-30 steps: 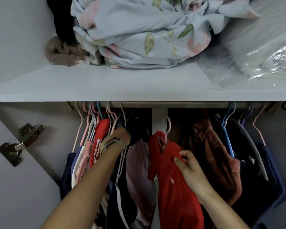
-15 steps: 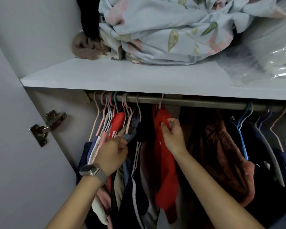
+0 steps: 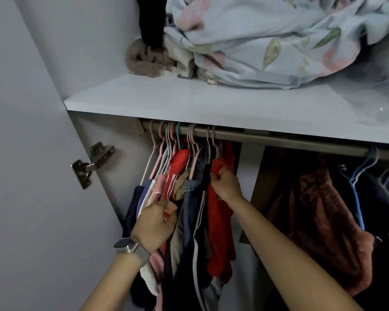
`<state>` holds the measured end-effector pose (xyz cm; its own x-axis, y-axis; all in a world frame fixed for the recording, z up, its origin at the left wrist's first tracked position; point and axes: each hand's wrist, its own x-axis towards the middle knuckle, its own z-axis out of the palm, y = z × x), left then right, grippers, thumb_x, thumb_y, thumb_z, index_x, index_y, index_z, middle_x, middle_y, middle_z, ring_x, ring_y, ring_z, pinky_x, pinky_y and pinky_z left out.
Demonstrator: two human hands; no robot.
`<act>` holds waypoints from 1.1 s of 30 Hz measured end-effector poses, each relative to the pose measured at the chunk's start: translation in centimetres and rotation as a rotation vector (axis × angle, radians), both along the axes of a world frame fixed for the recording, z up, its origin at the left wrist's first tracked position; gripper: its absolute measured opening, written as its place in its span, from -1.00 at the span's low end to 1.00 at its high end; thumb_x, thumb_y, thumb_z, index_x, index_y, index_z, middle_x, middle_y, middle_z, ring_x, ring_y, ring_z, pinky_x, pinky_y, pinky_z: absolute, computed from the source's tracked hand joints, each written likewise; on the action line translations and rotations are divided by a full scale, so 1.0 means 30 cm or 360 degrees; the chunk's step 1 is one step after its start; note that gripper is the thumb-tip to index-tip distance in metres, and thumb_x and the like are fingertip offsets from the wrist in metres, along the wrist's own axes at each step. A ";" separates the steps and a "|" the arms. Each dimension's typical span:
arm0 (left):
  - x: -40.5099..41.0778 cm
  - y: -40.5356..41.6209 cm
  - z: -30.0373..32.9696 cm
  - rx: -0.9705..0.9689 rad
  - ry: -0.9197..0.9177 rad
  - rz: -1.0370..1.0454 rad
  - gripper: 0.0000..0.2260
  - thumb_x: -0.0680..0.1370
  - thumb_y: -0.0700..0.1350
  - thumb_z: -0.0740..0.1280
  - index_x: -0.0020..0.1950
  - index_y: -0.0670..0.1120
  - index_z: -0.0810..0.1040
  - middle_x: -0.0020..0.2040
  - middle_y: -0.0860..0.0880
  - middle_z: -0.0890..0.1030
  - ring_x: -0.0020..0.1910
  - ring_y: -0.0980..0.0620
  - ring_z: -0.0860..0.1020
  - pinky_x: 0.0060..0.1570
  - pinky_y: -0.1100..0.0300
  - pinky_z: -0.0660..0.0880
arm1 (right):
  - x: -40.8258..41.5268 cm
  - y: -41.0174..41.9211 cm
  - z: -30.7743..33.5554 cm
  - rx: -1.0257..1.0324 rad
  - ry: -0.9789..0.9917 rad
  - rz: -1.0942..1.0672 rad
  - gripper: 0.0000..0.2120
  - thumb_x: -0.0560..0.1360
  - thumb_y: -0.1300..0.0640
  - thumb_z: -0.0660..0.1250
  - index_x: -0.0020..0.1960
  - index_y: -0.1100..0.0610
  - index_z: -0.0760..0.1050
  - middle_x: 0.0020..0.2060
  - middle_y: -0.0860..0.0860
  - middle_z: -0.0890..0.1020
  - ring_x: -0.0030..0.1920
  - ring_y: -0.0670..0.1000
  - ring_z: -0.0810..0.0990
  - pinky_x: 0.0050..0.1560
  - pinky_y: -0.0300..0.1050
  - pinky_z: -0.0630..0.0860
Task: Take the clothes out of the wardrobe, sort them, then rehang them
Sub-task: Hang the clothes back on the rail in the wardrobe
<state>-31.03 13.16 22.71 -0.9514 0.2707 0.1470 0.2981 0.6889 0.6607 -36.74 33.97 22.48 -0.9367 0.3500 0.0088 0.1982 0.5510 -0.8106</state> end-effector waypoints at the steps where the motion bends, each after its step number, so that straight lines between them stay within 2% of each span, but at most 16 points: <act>1: 0.003 -0.001 -0.004 -0.0005 -0.0012 0.0003 -0.83 0.50 -0.25 0.27 0.05 -0.10 0.56 -0.11 0.09 0.56 -0.11 0.08 0.58 -0.01 0.29 0.49 | 0.001 0.003 0.004 0.0016 -0.0025 0.0005 -0.78 0.58 0.03 0.18 -0.20 0.08 0.31 -0.29 0.08 0.52 -0.17 0.19 0.61 -0.16 0.15 0.61; 5: 0.019 -0.008 -0.009 -0.0005 -0.0052 0.0024 -0.79 0.50 -0.22 0.27 0.12 -0.07 0.53 -0.15 0.12 0.55 -0.17 0.11 0.56 -0.06 0.28 0.50 | 0.023 0.006 -0.015 0.0040 0.0021 -0.0039 -0.71 0.59 0.02 0.17 -0.28 0.03 0.23 -0.34 0.01 0.46 -0.22 0.11 0.55 -0.19 -0.02 0.52; 7: 0.025 -0.014 -0.005 -0.0006 -0.0060 0.0022 -0.77 0.50 -0.22 0.27 0.15 -0.07 0.51 -0.16 0.11 0.55 -0.20 0.11 0.55 -0.07 0.25 0.51 | 0.045 -0.008 -0.051 -0.0007 -0.0010 0.0000 -0.75 0.58 0.04 0.20 -0.25 0.05 0.26 -0.29 0.01 0.48 -0.18 0.07 0.53 -0.16 -0.08 0.47; 10: 0.033 -0.025 0.001 -0.0012 -0.0059 0.0006 -0.77 0.50 -0.22 0.27 0.14 -0.07 0.51 -0.17 0.11 0.55 -0.23 0.13 0.55 -0.10 0.25 0.51 | 0.091 -0.019 -0.104 -0.0128 -0.0038 0.0036 -0.86 0.56 0.06 0.24 -0.08 0.14 0.42 -0.13 0.07 0.57 -0.06 0.08 0.57 -0.02 -0.06 0.52; 12: 0.037 -0.031 0.007 -0.0010 -0.0038 -0.0016 -0.79 0.50 -0.23 0.26 0.12 -0.06 0.52 -0.17 0.13 0.55 -0.25 0.14 0.54 -0.10 0.24 0.52 | 0.134 -0.017 -0.110 -0.0187 -0.0090 0.0080 -0.79 0.55 0.05 0.27 0.03 0.20 0.46 -0.08 0.06 0.58 -0.04 0.05 0.57 0.00 -0.10 0.51; 14: 0.037 -0.024 0.017 0.0003 -0.0015 -0.0065 -0.80 0.51 -0.24 0.27 0.10 -0.06 0.52 -0.19 0.16 0.54 -0.26 0.19 0.53 -0.13 0.32 0.50 | 0.179 -0.017 -0.110 -0.0149 -0.0165 0.0154 -0.77 0.54 0.06 0.29 0.08 0.21 0.46 -0.07 0.05 0.56 -0.05 0.01 0.54 -0.03 -0.16 0.48; 17: 0.028 0.024 0.044 0.0068 0.0014 -0.0216 -0.79 0.51 -0.28 0.26 0.08 -0.05 0.52 -0.20 0.14 0.54 -0.26 0.21 0.54 -0.18 0.40 0.45 | 0.249 -0.019 -0.102 -0.0020 -0.0236 0.0297 -0.71 0.53 0.07 0.32 0.20 0.16 0.42 0.01 0.01 0.52 0.01 -0.04 0.50 -0.03 -0.24 0.43; 19: 0.022 0.068 0.057 0.0100 0.0073 -0.0339 -0.79 0.50 -0.28 0.27 0.04 -0.01 0.50 -0.21 0.16 0.55 -0.28 0.24 0.54 -0.20 0.39 0.44 | 0.301 -0.003 -0.095 -0.0083 -0.0299 0.0367 -0.65 0.53 0.04 0.32 0.29 0.07 0.40 0.06 -0.06 0.49 0.06 -0.08 0.48 0.03 -0.29 0.40; 21: 0.029 0.110 0.061 0.0089 0.0083 -0.0451 -0.81 0.52 -0.25 0.27 0.05 0.00 0.50 -0.20 0.16 0.55 -0.27 0.26 0.54 -0.22 0.44 0.43 | 0.367 0.032 -0.088 -0.0172 -0.0322 0.0395 -0.73 0.54 0.04 0.32 0.23 -0.01 0.45 0.04 -0.08 0.54 0.03 -0.11 0.53 0.06 -0.30 0.47; 23: 0.050 0.147 0.050 0.0069 0.0046 -0.0557 -0.83 0.53 -0.24 0.27 0.08 -0.06 0.52 -0.16 0.12 0.58 -0.24 0.19 0.57 -0.20 0.39 0.47 | 0.451 0.076 -0.080 -0.0248 -0.0309 0.0351 -0.86 0.54 0.09 0.31 0.10 -0.03 0.52 -0.05 -0.07 0.59 -0.05 -0.11 0.58 0.06 -0.27 0.53; 25: 0.087 0.182 0.036 0.0055 -0.0029 -0.0621 -0.82 0.54 -0.22 0.26 0.11 -0.08 0.53 -0.16 0.10 0.59 -0.23 0.14 0.58 -0.18 0.33 0.49 | 0.545 0.117 -0.067 -0.0244 -0.0290 0.0267 -0.88 0.55 0.15 0.30 0.06 0.00 0.54 -0.11 -0.08 0.61 -0.12 -0.15 0.58 -0.07 -0.38 0.52; 27: 0.132 0.222 0.034 0.0075 -0.0063 -0.0669 -0.83 0.55 -0.22 0.26 0.11 -0.07 0.54 -0.19 0.14 0.57 -0.24 0.19 0.57 -0.21 0.42 0.46 | 0.629 0.157 -0.054 -0.0098 -0.0245 0.0169 -0.85 0.55 0.19 0.29 0.08 0.05 0.56 -0.08 -0.08 0.61 -0.11 -0.18 0.56 -0.12 -0.49 0.44; 29: 0.177 0.269 0.053 0.0100 -0.0021 -0.0709 -0.83 0.54 -0.22 0.26 0.10 -0.06 0.54 -0.19 0.14 0.58 -0.25 0.21 0.56 -0.19 0.41 0.46 | 0.703 0.199 -0.036 0.0027 -0.0164 0.0044 -0.82 0.53 0.24 0.29 0.09 0.10 0.58 -0.06 -0.07 0.61 -0.03 -0.16 0.56 0.00 -0.45 0.47; 31: 0.227 0.309 0.085 0.0123 0.0026 -0.0745 -0.83 0.54 -0.22 0.26 0.08 -0.05 0.54 -0.18 0.09 0.60 -0.25 0.18 0.56 -0.17 0.33 0.48 | 0.781 0.234 -0.009 0.0069 -0.0073 -0.0091 -0.83 0.51 0.26 0.31 0.07 0.12 0.59 -0.06 -0.04 0.63 0.00 -0.11 0.59 0.14 -0.30 0.49; 33: 0.291 0.343 0.116 0.0161 0.0067 -0.0784 -0.84 0.54 -0.22 0.25 0.04 -0.02 0.53 -0.21 0.01 0.62 -0.29 0.10 0.57 -0.20 0.26 0.49 | 0.877 0.259 0.027 0.0061 0.0023 -0.0187 -0.83 0.50 0.28 0.31 0.05 0.13 0.59 -0.07 -0.04 0.63 -0.01 -0.11 0.60 0.10 -0.37 0.46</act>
